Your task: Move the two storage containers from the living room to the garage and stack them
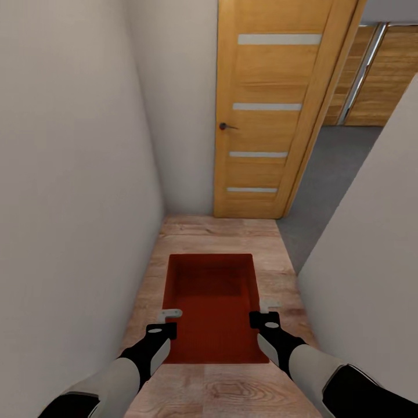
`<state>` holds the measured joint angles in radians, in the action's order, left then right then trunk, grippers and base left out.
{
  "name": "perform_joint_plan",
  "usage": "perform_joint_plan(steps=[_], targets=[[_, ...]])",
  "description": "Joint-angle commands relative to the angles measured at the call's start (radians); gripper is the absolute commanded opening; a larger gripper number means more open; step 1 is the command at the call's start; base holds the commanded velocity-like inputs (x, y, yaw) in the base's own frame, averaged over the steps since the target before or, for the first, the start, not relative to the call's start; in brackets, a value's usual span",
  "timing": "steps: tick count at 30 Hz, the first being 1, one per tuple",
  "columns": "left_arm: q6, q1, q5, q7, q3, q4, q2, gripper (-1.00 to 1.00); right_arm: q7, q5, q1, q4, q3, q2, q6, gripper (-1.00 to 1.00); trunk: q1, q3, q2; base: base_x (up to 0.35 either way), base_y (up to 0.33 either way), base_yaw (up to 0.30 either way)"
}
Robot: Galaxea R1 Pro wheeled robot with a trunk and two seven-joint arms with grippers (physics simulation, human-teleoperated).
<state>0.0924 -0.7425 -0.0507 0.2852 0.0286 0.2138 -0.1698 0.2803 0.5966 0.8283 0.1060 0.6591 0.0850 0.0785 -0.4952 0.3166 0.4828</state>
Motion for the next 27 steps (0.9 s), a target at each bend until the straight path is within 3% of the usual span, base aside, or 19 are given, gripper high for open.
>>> perform_joint_plan(steps=[1,27], targets=[[0.007,0.0,0.02,0.016,0.008,0.006,0.007,-1.0,0.006,0.022,0.001,-0.025,-0.012,-0.002,0.007,-1.0,-0.001,0.001,0.001,0.325,0.0,-0.163],[0.007,0.0,0.02,0.015,0.007,0.006,0.007,-1.0,0.006,0.022,0.002,-0.025,-0.012,-0.002,0.007,-1.0,-0.001,0.001,0.001,0.325,0.0,-0.017]])
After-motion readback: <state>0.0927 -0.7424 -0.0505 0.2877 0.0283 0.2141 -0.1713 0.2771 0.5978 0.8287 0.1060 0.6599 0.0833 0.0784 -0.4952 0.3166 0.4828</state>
